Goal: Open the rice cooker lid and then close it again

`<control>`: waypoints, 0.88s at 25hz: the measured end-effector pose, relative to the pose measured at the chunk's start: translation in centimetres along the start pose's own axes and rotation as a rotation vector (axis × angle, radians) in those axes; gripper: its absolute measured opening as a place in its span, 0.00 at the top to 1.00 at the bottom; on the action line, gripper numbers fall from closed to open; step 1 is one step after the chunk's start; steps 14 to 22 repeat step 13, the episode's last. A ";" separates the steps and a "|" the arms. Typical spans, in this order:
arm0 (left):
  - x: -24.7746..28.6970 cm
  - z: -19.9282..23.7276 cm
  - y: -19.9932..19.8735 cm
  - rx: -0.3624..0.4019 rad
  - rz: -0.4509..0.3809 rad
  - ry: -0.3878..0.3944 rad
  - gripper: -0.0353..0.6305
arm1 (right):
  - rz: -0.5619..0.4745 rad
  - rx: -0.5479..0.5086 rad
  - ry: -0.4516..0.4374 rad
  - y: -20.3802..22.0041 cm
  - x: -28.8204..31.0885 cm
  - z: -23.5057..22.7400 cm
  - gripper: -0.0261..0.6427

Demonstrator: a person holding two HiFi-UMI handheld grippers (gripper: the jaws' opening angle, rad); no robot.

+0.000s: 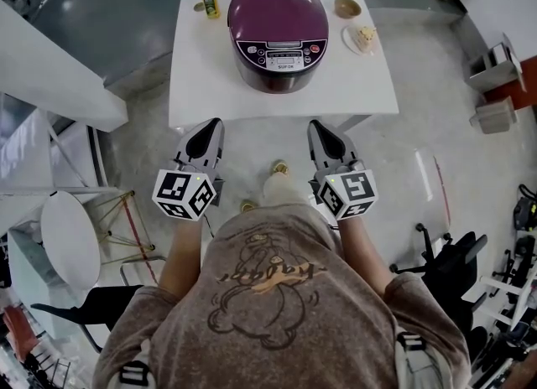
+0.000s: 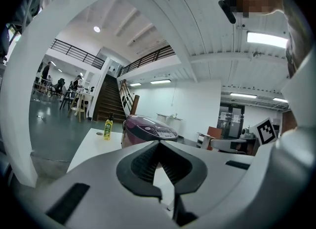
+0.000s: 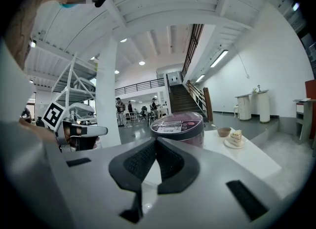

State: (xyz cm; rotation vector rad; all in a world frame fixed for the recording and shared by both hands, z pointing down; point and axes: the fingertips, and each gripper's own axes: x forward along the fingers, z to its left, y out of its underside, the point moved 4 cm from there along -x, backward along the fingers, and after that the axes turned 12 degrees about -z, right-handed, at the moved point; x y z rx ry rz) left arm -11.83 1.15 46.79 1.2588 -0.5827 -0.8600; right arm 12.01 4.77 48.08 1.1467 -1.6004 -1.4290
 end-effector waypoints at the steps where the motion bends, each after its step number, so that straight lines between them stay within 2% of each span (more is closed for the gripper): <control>1: 0.1 -0.1 0.0 0.000 0.001 0.001 0.91 | 0.000 0.001 0.001 0.0 0.0 -0.1 0.96; 13: 1.2 0.4 0.4 -0.040 0.025 -0.005 0.91 | 0.017 0.008 -0.003 0.2 0.7 -0.9 0.96; 22: 1.2 0.4 0.4 -0.040 0.025 -0.005 0.91 | 0.017 0.008 -0.003 0.2 0.7 -0.9 0.96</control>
